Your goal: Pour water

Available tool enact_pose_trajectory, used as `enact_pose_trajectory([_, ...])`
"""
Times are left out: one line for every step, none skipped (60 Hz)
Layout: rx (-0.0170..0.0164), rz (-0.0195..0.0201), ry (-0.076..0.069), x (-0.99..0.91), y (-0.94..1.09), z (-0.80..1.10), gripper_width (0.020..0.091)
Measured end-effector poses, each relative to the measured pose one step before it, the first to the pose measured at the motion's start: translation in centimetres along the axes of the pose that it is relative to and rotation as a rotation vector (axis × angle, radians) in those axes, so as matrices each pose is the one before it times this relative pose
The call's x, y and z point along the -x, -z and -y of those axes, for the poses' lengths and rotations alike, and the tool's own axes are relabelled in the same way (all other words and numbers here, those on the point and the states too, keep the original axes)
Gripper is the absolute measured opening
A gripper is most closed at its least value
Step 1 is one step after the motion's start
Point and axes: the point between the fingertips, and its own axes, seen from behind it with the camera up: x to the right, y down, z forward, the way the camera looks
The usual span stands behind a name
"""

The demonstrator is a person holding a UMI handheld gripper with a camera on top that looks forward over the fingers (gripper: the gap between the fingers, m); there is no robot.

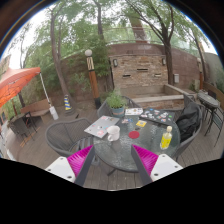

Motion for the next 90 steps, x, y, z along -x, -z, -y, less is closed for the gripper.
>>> enact_pose_trajectory([0.00202,-0.00436,-0.0022,-0.036,0.279,-0.075,0.0814])
enact_pose_trajectory([0.00116,-0.00454,-0.0021,-0.131,-0.008,-0.048,0.0812])
enact_pose_trajectory([0.00165,-0.00435,-0.0018,-0.148,-0.009,-0.069,0.0814])
enact_pose_trajectory([0.00145,-0.00308,-0.0013,-0.144,-0.019,-0.069,0.0813])
enact_pose_trajectory([0.00098,-0.00161,-0.0010,-0.173,-0.042,-0.077,0.0814])
enact_pose_trajectory([0.00087,0.00092,-0.0003,0.091,0.014,-0.008,0.0814])
enact_pose_trajectory([0.00172,0.00077,0.0002,-0.256,-0.118,-0.112,0.0814])
enact_pose_trajectory([0.00206,0.00174,0.0007,-0.275,-0.144,-0.124,0.0814])
enact_pose_trajectory([0.00014,0.00166,0.0008,-0.311,-0.162,-0.090,0.0813])
enact_pose_trajectory([-0.00261,0.00190,0.0013,-0.612,-0.470,-0.144,0.0815])
enact_pose_trajectory([-0.00362,0.00123,0.0017,-0.457,-0.317,-0.096,0.0814])
enact_pose_trajectory([-0.00410,0.00034,0.0023,-0.489,-0.284,-0.091,0.0814])
enact_pose_trajectory([-0.00469,0.00027,0.0032,-0.506,-0.284,-0.056,0.0815])
enact_pose_trajectory([-0.00616,0.00063,0.0056,-0.558,-0.341,-0.063,0.0814])
enact_pose_trajectory([-0.00616,0.00072,0.0083,-0.578,-0.312,-0.107,0.0816])
enact_pose_trajectory([-0.00420,-0.00112,0.0109,-0.678,-0.321,-0.138,0.0817])
enact_pose_trajectory([-0.00097,-0.00233,0.0131,-0.724,-0.343,-0.287,0.0815])
enact_pose_trajectory([0.00113,-0.00121,0.0157,-0.721,-0.428,-0.407,0.0808])
enact_pose_trajectory([0.00219,-0.00217,0.0153,-0.782,-0.446,-0.478,0.0803])
enact_pose_trajectory([0.00274,-0.00408,0.0134,-0.885,-0.484,-0.543,0.0794])
enact_pose_trajectory([0.00161,-0.00535,0.0094,-0.857,-0.522,-0.573,0.0790])
enact_pose_trajectory([-0.00054,-0.00661,0.0059,-0.968,-0.508,-0.561,0.0792])
enact_pose_trajectory([-0.00423,-0.01025,0.0007,-1.057,-0.544,-0.475,0.0793])
enact_pose_trajectory([-0.00674,-0.01239,-0.0023,-1.160,-0.598,-0.464,0.0794])
enact_pose_trajectory([-0.00903,-0.01412,-0.0056,-1.225,-0.644,-0.400,0.0796])
enact_pose_trajectory([-0.01012,-0.01310,-0.0067,-1.200,-0.694,-0.333,0.0798])
enact_pose_trajectory([-0.01031,-0.01231,-0.0072,-1.192,-0.673,-0.333,0.0799])
enact_pose_trajectory([-0.01047,-0.01214,-0.0080,-1.164,-0.761,-0.362,0.0800])
enact_pose_trajectory([-0.00983,-0.01085,-0.0089,-1.165,-0.832,-0.345,0.0801])
enact_pose_trajectory([-0.00863,-0.00954,-0.0078,-1.128,-0.920,-0.383,0.0804])
enact_pose_trajectory([-0.00753,-0.00949,-0.0056,-1.120,-0.974,-0.365,0.0806])
enact_pose_trajectory([-0.00728,-0.01115,-0.0047,-1.163,-0.961,-0.361,0.0805])
enact_pose_trajectory([-0.00558,-0.01287,-0.0056,-1.142,-0.987,-0.362,0.0805])
enact_pose_trajectory([-0.00328,-0.01281,-0.0059,-1.117,-1.044,-0.410,0.0804])
enact_pose_trajectory([-0.00389,-0.01179,-0.0064,-1.079,-1.092,-0.382,0.0807])
enact_pose_trajectory([-0.00558,-0.01098,-0.0069,-0.975,-1.027,-0.237,0.0809])
enact_pose_trajectory([-0.00871,-0.00674,-0.0070,-0.806,-1.048,-0.229,0.0815])
enact_pose_trajectory([-0.01055,-0.00405,-0.0075,-0.696,-1.021,-0.151,0.0817])
enact_pose_trajectory([-0.01135,-0.00228,-0.0068,-0.591,-1.052,-0.185,0.0818])
enact_pose_trajectory([-0.00900,0.00040,-0.0065,-0.473,-0.993,-0.212,0.0817])
enact_pose_trajectory([-0.00678,-0.00056,-0.0051,-0.479,-0.992,-0.232,0.0816])
enact_pose_trajectory([-0.00483,-0.00087,-0.0039,-0.479,-0.932,-0.273,0.0817])
enact_pose_trajectory([-0.00375,-0.00023,-0.0019,-0.405,-0.909,-0.282,0.0817])
enact_pose_trajectory([-0.00368,0.00070,0.0005,-0.347,-0.911,-0.279,0.0816])
enact_pose_trajectory([-0.00393,0.00078,0.0017,-0.281,-0.893,-0.221,0.0817])
enact_pose_trajectory([-0.00072,0.00091,0.0024,-0.216,-0.864,-0.282,0.0816])
enact_pose_trajectory([0.00246,0.00028,0.0025,-0.048,-0.901,-0.306,0.0815])
enact_pose_trajectory([0.00287,0.00035,0.0018,-0.153,-0.764,-0.229,0.0816])
enact_pose_trajectory([0.00139,0.00056,0.0010,-0.267,-0.665,-0.141,0.0815])
enact_pose_trajectory([-0.00228,0.00075,0.0004,-0.084,-0.639,0.018,0.0818])
enact_pose_trajectory([-0.00729,0.00227,0.0013,-0.036,-0.585,0.215,0.0818])
enact_pose_trajectory([-0.01294,0.00315,0.0027,-0.004,-0.540,0.326,0.0818])
enact_pose_trajectory([-0.01551,0.00233,0.0054,-0.078,-0.549,0.361,0.0819])
enact_pose_trajectory([-0.01433,0.00033,0.0083,-0.099,-0.551,0.272,0.0817])
enact_pose_trajectory([-0.01106,-0.00244,0.0097,-0.084,-0.578,0.160,0.0812])
enact_pose_trajectory([-0.00744,-0.00129,0.0122,-0.230,-0.433,0.096,0.0799])
enact_pose_trajectory([-0.00423,0.00001,0.0122,-0.036,-0.431,-0.007,0.0764])
enact_pose_trajectory([0.00089,-0.00372,0.0101,0.147,-0.480,-0.209,0.0695])
enact_pose_trajectory([0.00302,-0.00344,0.0087,-0.070,-0.404,-0.171,0.0577])
enact_pose_trajectory([0.00933,-0.00093,0.0063,0.065,-0.331,-0.295,0.0486])
enact_pose_trajectory([0.00890,-0.00246,-0.0050,0.015,-0.150,-0.109,0.0488])
enact_pose_trajectory([-0.00634,-0.01117,-0.0052,-0.671,-0.476,0.127,0.0479])
enact_pose_trajectory([-0.00519,-0.01371,-0.0065,-0.217,-0.167,0.117,0.0459])
enact_pose_trajectory([0.00495,-0.01363,-0.0028,-0.163,-0.110,-0.159,0.0454])
enact_pose_trajectory([-0.00060,-0.00688,-0.0032,0.113,-0.078,0.064,0.0454])
enact_pose_trajectory([0.00163,0.00231,-0.0025,0.207,-0.036,-0.029,0.0441])
enact_pose_trajectory([0.00117,0.00296,0.0041,0.183,-0.040,-0.010,0.0426])
enact_pose_trajectory([0.00495,0.00129,0.0058,0.115,0.473,0.188,0.0425])
enact_pose_trajectory([0.00358,0.00016,0.0018,0.030,0.054,0.017,0.0424])
enact_pose_trajectory([0.00944,0.00117,-0.0005,0.025,0.045,-0.109,0.0425])
enact_pose_trajectory([0.01053,0.00064,-0.0014,-0.003,0.009,-0.065,0.0424])
enact_pose_trajectory([0.01143,0.00195,-0.0020,0.159,-0.173,-0.146,0.0392])
enact_pose_trajectory([0.01208,0.00448,-0.0009,-0.053,-0.064,0.107,0.0390])
enact_pose_trajectory([0.01610,0.00608,-0.0042,0.090,0.019,-0.019,0.0389])
enact_pose_trajectory([0.02084,0.00591,-0.0037,0.113,0.023,-0.101,0.0389])
enact_pose_trajectory([0.02112,0.00674,-0.0032,0.128,0.010,-0.035,0.0389])
enact_pose_trajectory([0.01903,0.00824,-0.0006,0.226,0.018,0.049,0.0378])
enact_pose_trajectory([0.00835,0.00454,0.0049,0.444,-0.087,0.073,0.0377])
enact_pose_trajectory([0.00455,0.00159,0.0101,-0.103,-0.195,0.422,0.0377])
enact_pose_trajectory([0.00120,-0.00325,0.0152,0.055,0.023,0.536,0.0377])
enact_pose_trajectory([0.00060,-0.00458,0.0199,0.091,0.044,0.639,0.0377])
enact_pose_trajectory([0.00017,-0.00159,0.0219,0.244,0.023,0.690,0.0378])
enact_pose_trajectory([-0.00182,0.00190,0.0220,0.410,-0.007,0.797,0.0378])
enact_pose_trajectory([-0.00151,0.00610,0.0203,0.386,0.022,0.864,0.0377])
enact_pose_trajectory([-0.00368,-0.00329,0.0279,1.101,0.002,0.716,0.0378])
enact_pose_trajectory([-0.00155,0.00184,0.0253,0.573,-0.067,0.804,0.0378])
enact_pose_trajectory([-0.00204,0.00182,0.0288,0.594,-0.104,0.857,0.0378])
enact_pose_trajectory([-0.00317,0.00243,0.0341,0.696,-0.138,0.931,0.0378])
enact_pose_trajectory([-0.00385,0.00899,0.0326,0.149,-0.371,0.725,0.0378])
enact_pose_trajectory([-0.00151,0.00188,0.0444,0.656,-0.169,0.876,0.0378])
